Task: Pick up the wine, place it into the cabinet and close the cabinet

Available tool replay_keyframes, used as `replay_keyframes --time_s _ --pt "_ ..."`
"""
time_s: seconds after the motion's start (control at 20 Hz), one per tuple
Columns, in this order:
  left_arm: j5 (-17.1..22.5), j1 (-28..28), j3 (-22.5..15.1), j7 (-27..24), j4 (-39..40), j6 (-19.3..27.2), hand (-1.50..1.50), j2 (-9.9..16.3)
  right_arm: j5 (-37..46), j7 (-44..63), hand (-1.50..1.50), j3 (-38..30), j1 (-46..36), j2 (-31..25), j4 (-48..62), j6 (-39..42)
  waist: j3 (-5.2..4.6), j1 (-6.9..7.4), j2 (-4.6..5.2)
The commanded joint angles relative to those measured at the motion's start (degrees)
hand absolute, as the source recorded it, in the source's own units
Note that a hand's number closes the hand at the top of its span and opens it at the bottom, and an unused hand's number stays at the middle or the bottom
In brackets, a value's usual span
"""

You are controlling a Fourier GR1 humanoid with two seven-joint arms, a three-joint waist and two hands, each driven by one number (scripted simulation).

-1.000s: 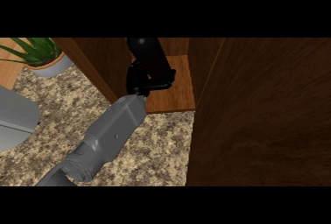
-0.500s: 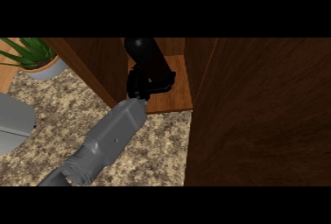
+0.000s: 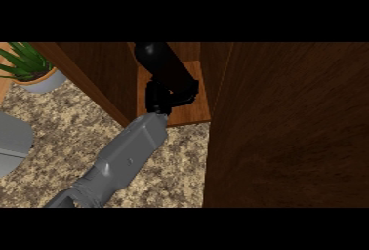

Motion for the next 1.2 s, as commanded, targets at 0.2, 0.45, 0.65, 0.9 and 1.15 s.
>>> replay_keyframes --time_s 0.2,0.45,0.65,0.9,1.15 --pt "7.7 -0.9 -2.3 -1.9 -3.7 6.0 -1.50 0.0 0.3 -0.3 -1.50 0.1 -1.1 -0.2 1.3 0.3 0.02 -0.23 -0.04" --pt "10.1 -3.2 -2.9 -2.9 -1.9 6.2 -1.50 0.0 -0.7 0.3 -1.50 -0.2 -1.3 -0.8 0.7 0.9 0.05 -0.17 0.12" --pt "11.0 -1.0 -6.1 -5.1 -1.7 7.2 -1.50 0.0 0.6 -0.5 -1.50 0.6 0.2 0.1 -0.1 0.1 0.07 -0.27 0.03" --pt "9.0 -5.3 -9.3 -4.4 2.0 11.2 -1.50 0.0 1.8 0.4 -1.50 1.5 -1.5 0.8 0.9 -1.0 0.07 0.13 0.06" --pt "7.4 -5.9 -12.2 -5.7 2.3 9.1 -1.50 0.0 0.8 1.6 -1.50 1.0 -2.8 0.3 0.7 -0.8 0.04 0.25 0.29"
